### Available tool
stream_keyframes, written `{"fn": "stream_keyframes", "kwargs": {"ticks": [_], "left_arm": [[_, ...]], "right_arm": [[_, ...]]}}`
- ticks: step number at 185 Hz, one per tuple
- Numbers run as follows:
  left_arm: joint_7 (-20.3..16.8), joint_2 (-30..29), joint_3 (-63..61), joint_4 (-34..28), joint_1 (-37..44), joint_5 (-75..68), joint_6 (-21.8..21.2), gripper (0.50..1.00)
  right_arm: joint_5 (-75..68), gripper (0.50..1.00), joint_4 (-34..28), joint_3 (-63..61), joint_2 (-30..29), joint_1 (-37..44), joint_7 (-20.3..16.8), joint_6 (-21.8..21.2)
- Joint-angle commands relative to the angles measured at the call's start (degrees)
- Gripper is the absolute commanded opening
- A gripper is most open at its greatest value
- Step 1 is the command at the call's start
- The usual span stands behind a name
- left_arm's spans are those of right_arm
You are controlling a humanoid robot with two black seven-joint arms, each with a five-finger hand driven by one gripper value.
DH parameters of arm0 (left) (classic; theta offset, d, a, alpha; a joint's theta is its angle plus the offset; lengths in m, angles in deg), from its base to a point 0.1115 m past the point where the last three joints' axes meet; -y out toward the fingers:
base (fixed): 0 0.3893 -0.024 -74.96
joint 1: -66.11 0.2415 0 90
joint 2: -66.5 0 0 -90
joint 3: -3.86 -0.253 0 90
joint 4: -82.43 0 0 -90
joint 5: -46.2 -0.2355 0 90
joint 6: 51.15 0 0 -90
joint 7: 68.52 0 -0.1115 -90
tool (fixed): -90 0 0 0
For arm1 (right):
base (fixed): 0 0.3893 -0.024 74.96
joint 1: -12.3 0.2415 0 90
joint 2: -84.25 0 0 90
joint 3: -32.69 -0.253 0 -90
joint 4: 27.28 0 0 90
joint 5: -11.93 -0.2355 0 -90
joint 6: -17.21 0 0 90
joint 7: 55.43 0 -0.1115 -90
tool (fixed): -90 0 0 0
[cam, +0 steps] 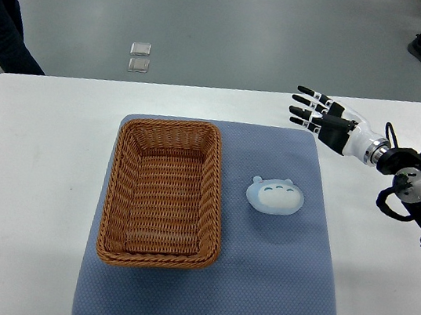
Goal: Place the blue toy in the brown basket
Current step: 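Reach the right hand forward and down toward the pale blue plush toy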
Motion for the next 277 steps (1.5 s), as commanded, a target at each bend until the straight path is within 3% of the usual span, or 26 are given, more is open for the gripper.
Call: {"fn": "stream_keyframes", "kwargs": {"ticks": [1,59,130,159,199,254,277], "left_arm": [[0.0,0.0,-0.09,0.08,0.0,-0.01,-0.09,1.0],[-0.18,0.0,-0.09,0.08,-0.35,0.08,-0.44,1.0],[-0.18,0.0,-0.09,0.08,-0.88,0.08,-0.44,1.0],[-0.18,0.0,-0.18,0.0,-0.88,0.08,-0.44,1.0],[-0.18,0.0,-0.18,0.0,-0.88,0.08,-0.44,1.0],[-0.18,0.0,-0.18,0.0,-0.88,0.08,-0.44,1.0],[-0.18,0.0,-0.18,0.0,-0.88,0.08,-0.44,1.0]], "right_arm": [[0.24,0.913,-0.02,0.06,-0.07,-0.09,0.0,-0.22],[1.91,0.913,-0.29,-0.03,-0.34,0.09,0.53,-1.1],[11.22,0.911,-0.99,-0.29,2.12,0.26,3.16,-7.86],[19.65,0.909,-4.94,-0.29,5.02,0.53,6.33,-9.62],[33.19,0.907,-13.82,-0.38,9.51,0.7,9.84,-9.36],[52.44,0.907,-20.94,-0.38,13.37,0.79,15.38,-9.01],[56.49,0.907,-23.58,-0.03,13.55,1.05,15.56,-9.01]]}}
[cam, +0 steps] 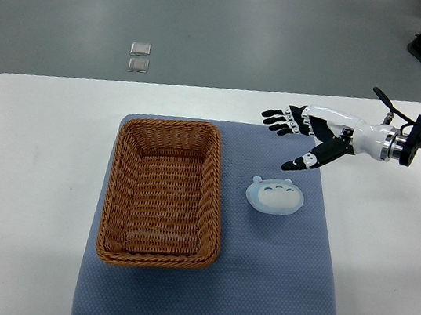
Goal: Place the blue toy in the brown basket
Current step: 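Reach the right hand forward and down toward the pale blue plush toy, then close the right hand's fingers around the pale blue plush toy, then lift the toy with the right hand and carry it over the wicker basket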
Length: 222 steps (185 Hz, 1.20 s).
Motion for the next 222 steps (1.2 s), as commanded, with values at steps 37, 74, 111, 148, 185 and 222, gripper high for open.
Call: {"fn": "stream_keyframes", "kwargs": {"ticks": [37,74,111,148,185,222], "left_arm": [[0.0,0.0,0.0,0.0,0.0,0.0,0.0,1.0],[0.0,0.0,0.0,0.0,0.0,0.0,0.0,1.0],[0.0,0.0,0.0,0.0,0.0,0.0,0.0,1.0],[0.0,0.0,0.0,0.0,0.0,0.0,0.0,1.0],[0.0,0.0,0.0,0.0,0.0,0.0,0.0,1.0],[0.0,0.0,0.0,0.0,0.0,0.0,0.0,1.0]], "right_arm": [[13.79,0.907,-5.94,0.49,0.52,0.1,0.9,0.36],[20.47,0.907,-6.82,2.95,0.08,-0.78,1.51,6.07],[21.88,0.907,-8.22,7.61,0.87,-3.24,3.97,14.42],[22.93,0.907,-8.93,7.88,0.78,-6.32,4.15,17.85],[23.73,0.903,-8.4,7.88,0.34,-8.6,3.97,22.6],[23.73,0.785,-7.7,8.84,0.34,-9.39,3.62,28.05]]}}
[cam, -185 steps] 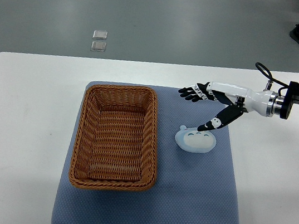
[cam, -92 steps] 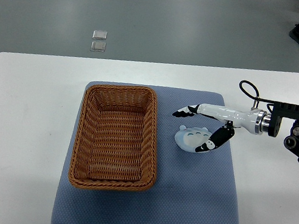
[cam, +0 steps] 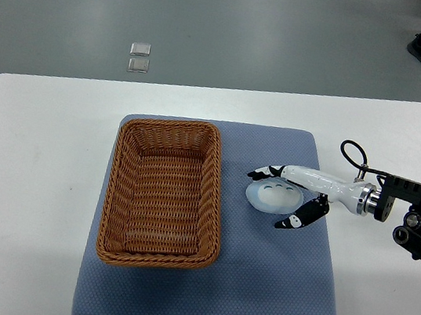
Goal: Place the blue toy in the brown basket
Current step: 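Lift the toy with the right hand and carry it over the wicker basket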
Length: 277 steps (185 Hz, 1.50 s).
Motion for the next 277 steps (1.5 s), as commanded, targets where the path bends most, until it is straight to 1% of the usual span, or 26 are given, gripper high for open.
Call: {"fn": "stream_keyframes", "kwargs": {"ticks": [1,16,42,46,49,57,62,71,74,75,76,77,78,79,80,81,96,97,99,101,139,163,199,223,248,277], "left_arm": [[0.0,0.0,0.0,0.0,0.0,0.01,0.0,1.0],[0.0,0.0,0.0,0.0,0.0,0.01,0.0,1.0],[0.0,0.0,0.0,0.0,0.0,0.01,0.0,1.0],[0.0,0.0,0.0,0.0,0.0,0.01,0.0,1.0],[0.0,0.0,0.0,0.0,0.0,0.01,0.0,1.0],[0.0,0.0,0.0,0.0,0.0,0.01,0.0,1.0],[0.0,0.0,0.0,0.0,0.0,0.01,0.0,1.0],[0.0,0.0,0.0,0.0,0.0,0.01,0.0,1.0],[0.0,0.0,0.0,0.0,0.0,0.01,0.0,1.0],[0.0,0.0,0.0,0.0,0.0,0.01,0.0,1.0],[0.0,0.0,0.0,0.0,0.0,0.01,0.0,1.0],[0.0,0.0,0.0,0.0,0.0,0.01,0.0,1.0],[0.0,0.0,0.0,0.0,0.0,0.01,0.0,1.0],[0.0,0.0,0.0,0.0,0.0,0.01,0.0,1.0],[0.0,0.0,0.0,0.0,0.0,0.01,0.0,1.0],[0.0,0.0,0.0,0.0,0.0,0.01,0.0,1.0],[0.0,0.0,0.0,0.0,0.0,0.01,0.0,1.0],[0.0,0.0,0.0,0.0,0.0,0.01,0.0,1.0],[0.0,0.0,0.0,0.0,0.0,0.01,0.0,1.0],[0.0,0.0,0.0,0.0,0.0,0.01,0.0,1.0],[0.0,0.0,0.0,0.0,0.0,0.01,0.0,1.0],[0.0,0.0,0.0,0.0,0.0,0.01,0.0,1.0],[0.0,0.0,0.0,0.0,0.0,0.01,0.0,1.0],[0.0,0.0,0.0,0.0,0.0,0.01,0.0,1.0],[0.0,0.0,0.0,0.0,0.0,0.01,0.0,1.0],[0.0,0.0,0.0,0.0,0.0,0.01,0.0,1.0]], "right_arm": [[0.0,0.785,0.58,0.75,0.0,-0.26,-0.13,2.51],[0.0,0.772,1.28,1.1,0.0,-0.26,-0.13,3.83],[-0.08,0.754,1.28,1.01,0.0,-0.17,-0.13,4.09],[-0.08,0.738,1.28,1.01,0.0,-0.08,-0.13,4.18],[-0.08,0.715,1.28,1.01,0.0,-0.08,-0.04,4.36],[-0.08,0.686,1.28,1.01,0.0,0.0,-0.04,4.8],[-0.08,0.678,1.37,1.01,0.0,-0.08,0.13,4.97],[-0.08,0.639,1.46,1.19,0.0,-0.08,0.4,5.41],[-0.08,0.633,1.46,1.19,0.0,-0.08,0.48,5.5],[-0.08,0.623,1.55,1.19,0.0,-0.08,0.48,5.5],[-0.08,0.623,1.55,1.19,0.0,-0.08,0.48,5.5],[-0.08,0.609,1.63,1.28,0.0,-0.08,0.48,5.5],[-0.08,0.609,1.64,1.28,0.0,-0.08,0.48,5.5],[-0.08,0.595,1.72,1.36,0.0,-0.08,0.57,5.5],[-0.08,0.594,1.72,1.37,0.0,-0.08,0.57,5.5],[-0.08,0.58,1.72,1.37,0.0,-0.08,0.57,5.5],[-0.08,0.529,1.9,1.54,0.0,0.0,1.71,5.59],[-0.08,0.519,1.9,1.54,0.0,0.09,1.97,5.59],[-0.08,0.519,1.9,1.54,0.0,0.09,1.98,5.59],[-0.17,0.5,1.9,1.54,0.0,0.09,2.24,5.59],[-0.96,0.5,1.64,0.66,0.17,1.23,3.56,5.5],[-1.14,0.5,1.37,0.66,-1.06,4.75,4.44,5.15],[-1.14,0.5,1.28,0.75,-3.26,9.76,4.61,4.8],[-1.31,0.5,1.37,0.84,-6.68,13.01,4.35,3.39],[-1.49,0.5,2.16,1.54,-11.87,16.35,3.56,2.51],[-1.58,0.5,6.03,3.74,-19.69,18.99,0.31,2.42]]}}
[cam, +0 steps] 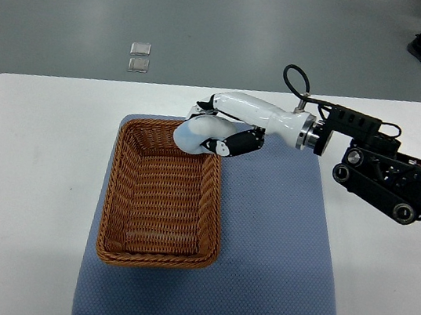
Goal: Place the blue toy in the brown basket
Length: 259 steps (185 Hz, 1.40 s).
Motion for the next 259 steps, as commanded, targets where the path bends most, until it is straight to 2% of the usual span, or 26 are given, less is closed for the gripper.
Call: {"fn": "stream_keyframes", "kwargs": {"ticks": [1,44,73,105,106,107,108,110,111,112,113,116,123,133,150,160,182,201,221,233,259], "left_arm": [[0.0,0.0,0.0,0.0,0.0,0.0,0.0,1.0],[0.0,0.0,0.0,0.0,0.0,0.0,0.0,1.0],[0.0,0.0,0.0,0.0,0.0,0.0,0.0,1.0],[0.0,0.0,0.0,0.0,0.0,0.0,0.0,1.0],[0.0,0.0,0.0,0.0,0.0,0.0,0.0,1.0],[0.0,0.0,0.0,0.0,0.0,0.0,0.0,1.0],[0.0,0.0,0.0,0.0,0.0,0.0,0.0,1.0],[0.0,0.0,0.0,0.0,0.0,0.0,0.0,1.0],[0.0,0.0,0.0,0.0,0.0,0.0,0.0,1.0],[0.0,0.0,0.0,0.0,0.0,0.0,0.0,1.0],[0.0,0.0,0.0,0.0,0.0,0.0,0.0,1.0],[0.0,0.0,0.0,0.0,0.0,0.0,0.0,1.0],[0.0,0.0,0.0,0.0,0.0,0.0,0.0,1.0],[0.0,0.0,0.0,0.0,0.0,0.0,0.0,1.0],[0.0,0.0,0.0,0.0,0.0,0.0,0.0,1.0],[0.0,0.0,0.0,0.0,0.0,0.0,0.0,1.0],[0.0,0.0,0.0,0.0,0.0,-0.09,0.0,1.0],[0.0,0.0,0.0,0.0,0.0,0.0,0.0,1.0],[0.0,0.0,0.0,0.0,0.0,0.0,0.0,1.0],[0.0,0.0,0.0,0.0,0.0,0.0,0.0,1.0],[0.0,0.0,0.0,0.0,0.0,0.0,0.0,1.0]], "right_arm": [[-0.1,0.5,2.53,1.72,-4.75,1.58,-1.94,-0.06],[-1.86,0.5,8.15,6.12,-14.76,2.38,-6.69,0.03],[-1.68,0.5,11.32,7.87,-15.65,1.94,-7.92,0.03],[-1.6,0.5,11.76,9.28,-16.08,0.71,-8.18,0.29],[-1.6,0.521,11.76,9.28,-16.08,0.71,-8.1,0.29],[-1.6,0.521,11.76,9.28,-16.08,0.71,-8.1,0.29],[-1.68,0.549,11.76,9.28,-16.08,0.62,-8.01,0.29],[-1.68,0.549,11.76,9.28,-16.08,0.62,-8.01,0.29],[-1.68,0.576,11.76,9.28,-16.08,0.53,-7.92,0.29],[-1.68,0.576,11.76,9.28,-16.08,0.53,-7.92,0.29],[-1.68,0.598,11.76,9.28,-16.08,0.44,-7.92,0.29],[-1.68,0.617,11.76,9.28,-16.08,0.44,-7.83,0.29],[-1.6,0.694,11.76,9.28,-16.0,0.0,-7.83,0.29],[-1.77,0.756,11.67,9.28,-15.73,-0.52,-7.83,0.38],[-1.86,0.811,11.49,9.11,-15.03,-0.61,-7.83,0.46],[-2.04,0.866,11.32,8.49,-14.77,-0.53,-7.83,0.38],[-4.15,0.899,11.05,8.23,-13.27,-0.26,-7.83,-0.06],[-8.54,0.899,10.97,6.73,-11.69,0.53,-7.92,-3.84],[-15.48,0.899,10.53,0.32,-9.23,0.79,-8.53,-11.66],[-18.74,0.899,10.53,-2.06,-7.82,0.79,-8.71,-14.83],[-29.11,0.901,10.88,-6.19,-3.25,0.62,-12.31,-20.01]]}}
